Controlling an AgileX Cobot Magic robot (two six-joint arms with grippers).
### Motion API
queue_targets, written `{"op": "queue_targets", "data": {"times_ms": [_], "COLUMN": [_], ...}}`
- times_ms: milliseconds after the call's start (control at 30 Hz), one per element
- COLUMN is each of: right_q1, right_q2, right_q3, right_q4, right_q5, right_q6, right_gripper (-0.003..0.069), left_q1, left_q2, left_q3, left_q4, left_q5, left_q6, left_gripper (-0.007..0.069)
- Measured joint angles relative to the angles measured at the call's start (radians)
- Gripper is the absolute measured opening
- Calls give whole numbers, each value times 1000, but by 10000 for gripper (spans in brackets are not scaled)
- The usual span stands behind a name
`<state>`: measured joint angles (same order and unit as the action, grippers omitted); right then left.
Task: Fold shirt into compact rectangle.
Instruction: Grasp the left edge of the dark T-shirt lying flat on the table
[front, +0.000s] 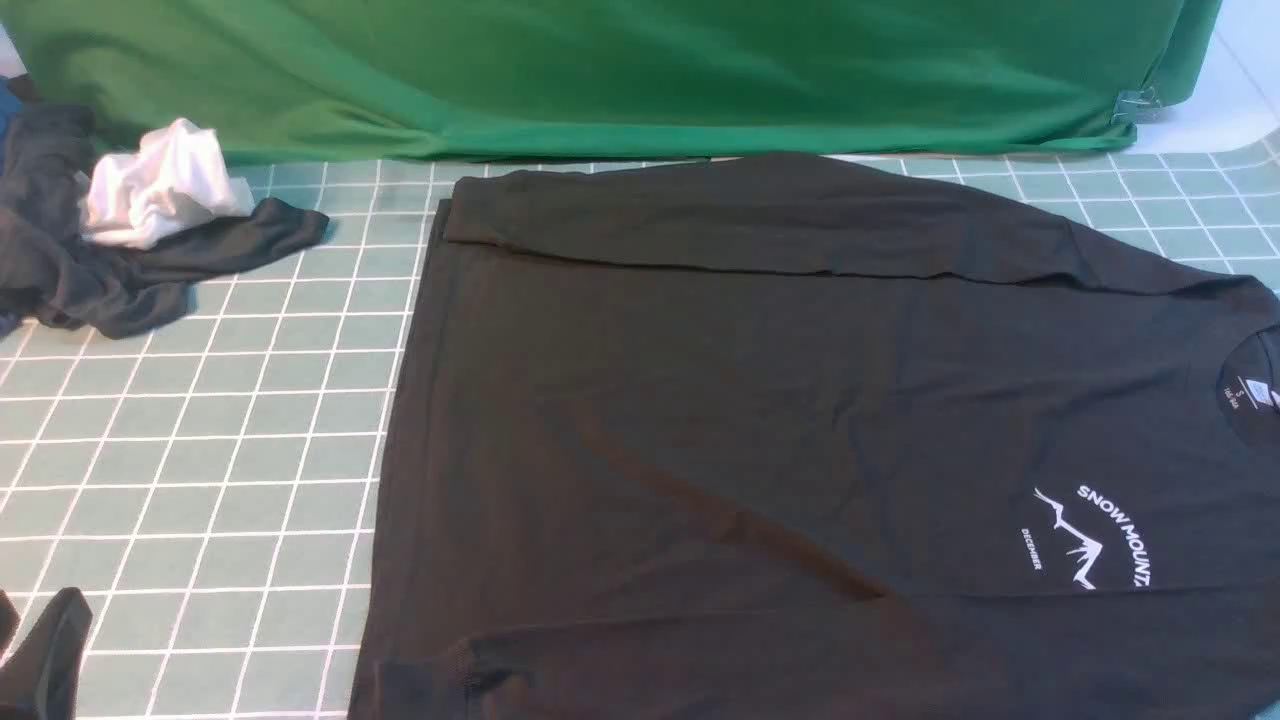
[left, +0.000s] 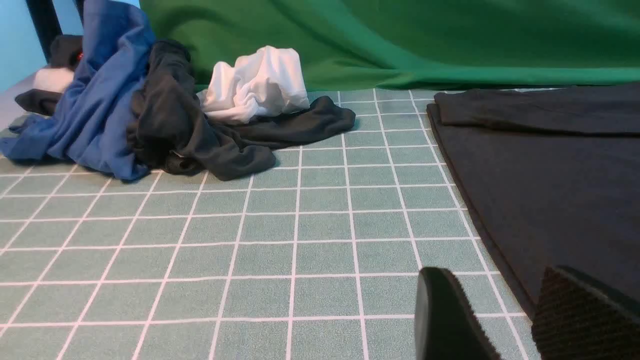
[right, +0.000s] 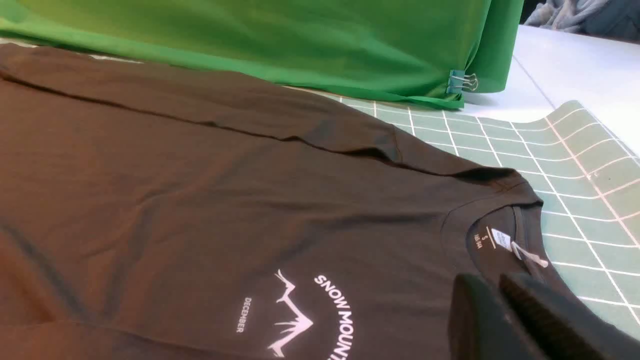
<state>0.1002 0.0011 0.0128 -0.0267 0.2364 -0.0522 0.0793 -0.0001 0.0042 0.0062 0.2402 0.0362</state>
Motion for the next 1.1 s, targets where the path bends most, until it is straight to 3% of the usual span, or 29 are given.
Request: {"op": "queue_targets", "data": {"times_ms": [1100], "right_q1": [0], "right_q2": [0], "right_q3": [0], "right_q4": [0], "right_q5": [1], "right_q6": [0], "right_gripper": [160], "left_q1": [0], "left_q2": [0], "left_q3": [0], "left_q4": [0], "left_q5": [0], "left_q6": [0], "left_gripper": [238]}}
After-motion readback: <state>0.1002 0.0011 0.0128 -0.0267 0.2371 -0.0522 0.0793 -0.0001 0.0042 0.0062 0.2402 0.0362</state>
